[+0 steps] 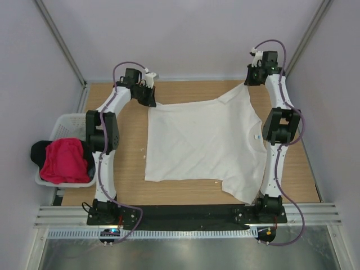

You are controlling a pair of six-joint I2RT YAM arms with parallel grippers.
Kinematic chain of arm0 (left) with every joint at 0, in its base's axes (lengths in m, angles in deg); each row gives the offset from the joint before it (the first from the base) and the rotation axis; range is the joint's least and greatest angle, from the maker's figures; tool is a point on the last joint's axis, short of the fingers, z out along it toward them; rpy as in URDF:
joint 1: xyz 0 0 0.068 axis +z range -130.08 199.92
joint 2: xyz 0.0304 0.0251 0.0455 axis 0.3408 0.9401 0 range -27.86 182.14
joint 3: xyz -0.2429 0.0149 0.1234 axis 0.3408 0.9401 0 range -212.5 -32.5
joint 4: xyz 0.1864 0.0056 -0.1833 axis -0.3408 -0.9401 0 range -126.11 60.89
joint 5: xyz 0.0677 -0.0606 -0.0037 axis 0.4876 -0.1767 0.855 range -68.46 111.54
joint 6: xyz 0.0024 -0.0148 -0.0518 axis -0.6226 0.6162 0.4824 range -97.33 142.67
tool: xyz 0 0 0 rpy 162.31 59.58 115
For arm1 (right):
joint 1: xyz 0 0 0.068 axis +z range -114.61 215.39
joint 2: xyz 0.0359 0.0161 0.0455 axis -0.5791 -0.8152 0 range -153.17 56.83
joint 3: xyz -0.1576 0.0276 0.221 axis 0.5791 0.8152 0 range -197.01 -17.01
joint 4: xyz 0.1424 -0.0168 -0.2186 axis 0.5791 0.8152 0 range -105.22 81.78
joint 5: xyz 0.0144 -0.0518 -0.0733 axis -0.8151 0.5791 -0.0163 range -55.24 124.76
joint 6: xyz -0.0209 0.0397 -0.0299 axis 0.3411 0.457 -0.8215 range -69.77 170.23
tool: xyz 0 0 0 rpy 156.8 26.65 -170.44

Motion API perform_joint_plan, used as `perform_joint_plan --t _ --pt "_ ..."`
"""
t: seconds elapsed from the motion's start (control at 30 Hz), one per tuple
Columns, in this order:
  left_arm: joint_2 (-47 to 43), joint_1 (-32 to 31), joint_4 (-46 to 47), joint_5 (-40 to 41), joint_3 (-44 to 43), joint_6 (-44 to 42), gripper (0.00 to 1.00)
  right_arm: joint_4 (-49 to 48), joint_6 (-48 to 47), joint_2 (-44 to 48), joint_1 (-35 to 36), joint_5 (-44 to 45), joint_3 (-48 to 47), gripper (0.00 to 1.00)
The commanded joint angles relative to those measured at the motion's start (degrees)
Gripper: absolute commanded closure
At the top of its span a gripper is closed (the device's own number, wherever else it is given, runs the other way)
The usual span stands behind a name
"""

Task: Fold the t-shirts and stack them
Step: Flatten the tshirt out, then fold the tshirt

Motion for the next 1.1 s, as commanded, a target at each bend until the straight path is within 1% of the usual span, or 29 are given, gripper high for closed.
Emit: perform_joint_plan --t 0.0,0.03,0.07,0.13,0.17,0.2,0.27,0.33,0.5,0.57,0.63,0.67,0.77,0.93,0.97,1.07 --pt "3.6 1.7 -1.8 0.5 -9.9 -1.2 1.0 5.3 -2.3 -9.0 0.1 3.9 -24.8 0.99" --pt "4.4 1.7 -1.8 0.9 -11.7 -1.6 1.0 5.1 -2.4 -10.5 0.4 5.1 -26.4 0.99" --pt "6.0 1.8 -1.2 1.5 -12.5 -1.2 1.0 2.0 -2.7 -10.9 0.7 5.5 -24.0 0.99" --pt "7.2 1.8 -0.7 2.1 -14.5 -0.4 1.0 -2.3 -2.8 -8.7 1.5 6.6 -17.6 0.99" --pt "7.6 1.9 0.0 2.6 -14.9 0.5 1.0 -4.1 -2.7 -7.0 1.6 7.0 -12.5 0.99" --pt "8.3 1.9 0.1 4.1 -15.2 0.6 1.0 -5.4 -1.9 -7.0 1.7 7.2 -11.9 0.99" --pt "8.6 1.8 0.6 6.1 -16.1 0.7 1.0 -3.9 -0.5 -8.4 1.7 6.4 -13.9 0.99" --pt "8.3 2.0 0.9 7.9 -16.2 0.8 1.0 -4.4 -0.6 -8.0 1.7 5.9 -13.5 0.99" --pt "7.2 1.6 0.6 4.8 -16.5 0.2 1.0 -3.5 -1.3 -7.3 1.2 5.0 -13.9 0.99" --pt "7.1 0.8 -2.2 4.2 -17.7 -1.1 1.0 -2.9 -0.4 -6.4 0.9 4.4 -13.1 0.99" --pt "7.2 -0.2 -5.6 4.0 -21.5 -2.8 1.0 -1.8 0.3 -4.0 0.3 3.3 -11.8 0.99" --pt "7.6 -0.5 -9.4 3.4 -23.0 -3.0 1.0 -1.3 0.6 -2.8 0.2 3.1 -9.6 0.99" --pt "6.8 -1.1 -14.2 1.5 -26.5 -2.2 1.0 -0.4 1.3 2.3 -0.9 2.0 -4.5 0.99" --pt "4.2 -2.5 -17.5 -0.5 -22.9 -1.1 1.0 0.3 1.0 9.9 -2.1 0.7 3.6 0.99" --pt "3.7 -2.7 -17.7 -0.4 -22.3 -0.7 1.0 -0.1 0.9 12.4 -2.2 0.6 6.4 0.99" --pt "2.3 -2.9 -18.1 -0.9 -19.5 0.2 1.0 0.5 0.8 15.4 -2.3 -0.1 10.7 0.99"
